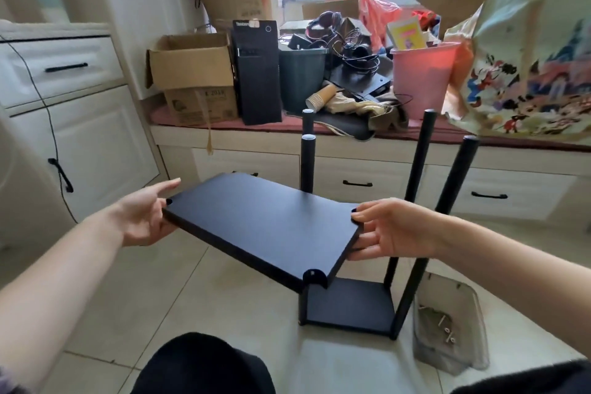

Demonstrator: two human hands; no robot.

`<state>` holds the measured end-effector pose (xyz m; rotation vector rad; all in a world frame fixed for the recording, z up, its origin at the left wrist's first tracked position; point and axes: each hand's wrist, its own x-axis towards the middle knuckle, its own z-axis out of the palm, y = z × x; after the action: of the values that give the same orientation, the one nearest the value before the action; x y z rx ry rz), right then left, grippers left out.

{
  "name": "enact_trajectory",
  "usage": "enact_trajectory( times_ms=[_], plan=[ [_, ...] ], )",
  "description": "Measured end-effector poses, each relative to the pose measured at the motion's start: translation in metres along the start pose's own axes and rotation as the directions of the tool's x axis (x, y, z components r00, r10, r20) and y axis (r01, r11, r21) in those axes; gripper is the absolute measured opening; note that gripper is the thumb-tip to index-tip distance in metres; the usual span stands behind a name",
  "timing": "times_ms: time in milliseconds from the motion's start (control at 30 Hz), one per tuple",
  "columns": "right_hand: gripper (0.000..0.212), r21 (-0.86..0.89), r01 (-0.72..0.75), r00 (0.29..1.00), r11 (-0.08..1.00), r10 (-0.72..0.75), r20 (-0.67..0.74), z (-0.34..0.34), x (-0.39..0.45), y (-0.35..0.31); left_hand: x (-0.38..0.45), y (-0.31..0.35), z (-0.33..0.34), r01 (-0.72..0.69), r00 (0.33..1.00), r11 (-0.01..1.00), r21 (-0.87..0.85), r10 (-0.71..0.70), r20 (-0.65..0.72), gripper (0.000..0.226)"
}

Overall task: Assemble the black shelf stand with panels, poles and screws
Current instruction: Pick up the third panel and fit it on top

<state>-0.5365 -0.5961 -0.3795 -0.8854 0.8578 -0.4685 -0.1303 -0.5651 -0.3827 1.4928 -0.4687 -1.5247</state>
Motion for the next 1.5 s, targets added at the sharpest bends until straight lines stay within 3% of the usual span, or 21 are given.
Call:
enact_trajectory(
  times_ms=[100,167,267,400,500,600,833,1033,1333,1500],
  plan=[
    [0.025,-0.031,0.045,0.997,0.999,-0.046,-0.059,-0.008,-0.025,-0.019,-0.017,0.006,0.024,-0.108,0.994,0.988,0.11,0.105,0.035,0.07],
    [0.019,-0.044,0.083,0.99,0.996,-0.087,-0.111,-0.012,-0.04,-0.031,-0.028,0.01,0.042,-0.155,0.987,0.965,0.211,0.141,0.08,0.086],
    [0.009,-0.047,0.145,0.966,0.988,-0.152,-0.209,-0.018,-0.057,-0.05,-0.045,0.018,0.069,-0.203,0.975,0.949,0.24,0.175,0.135,0.068],
    [0.028,-0.011,0.198,0.937,0.98,-0.192,-0.291,-0.028,-0.076,-0.078,-0.058,0.031,0.102,-0.258,0.964,0.949,0.179,0.24,0.117,0.048],
    [0.012,-0.032,0.262,0.902,0.965,-0.256,-0.348,-0.04,-0.084,-0.099,-0.064,0.041,0.125,-0.285,0.955,0.944,0.163,0.267,0.128,0.03],
    [0.005,-0.09,0.299,0.862,0.95,-0.309,-0.401,-0.055,-0.087,-0.119,-0.065,0.052,0.15,-0.283,0.955,0.944,0.17,0.262,0.137,0.028],
    [0.014,-0.18,0.221,0.805,0.958,-0.284,-0.52,-0.098,-0.07,-0.16,-0.05,0.075,0.203,-0.272,0.957,0.954,0.125,0.254,0.14,0.016],
    [0.019,-0.259,0.152,0.755,0.954,-0.281,-0.593,-0.129,-0.045,-0.181,-0.02,0.091,0.229,-0.288,0.956,0.933,0.213,0.267,0.125,0.024],
    [0.012,-0.286,0.009,0.75,0.958,-0.195,-0.631,-0.158,-0.019,-0.195,0.027,0.099,0.252,-0.248,0.965,0.956,0.157,0.23,0.127,0.022],
    [0.008,-0.304,0.007,0.742,0.953,-0.208,-0.638,-0.165,-0.007,-0.191,0.038,0.093,0.254,-0.261,0.962,0.954,0.148,0.243,0.126,0.024]
  ],
)
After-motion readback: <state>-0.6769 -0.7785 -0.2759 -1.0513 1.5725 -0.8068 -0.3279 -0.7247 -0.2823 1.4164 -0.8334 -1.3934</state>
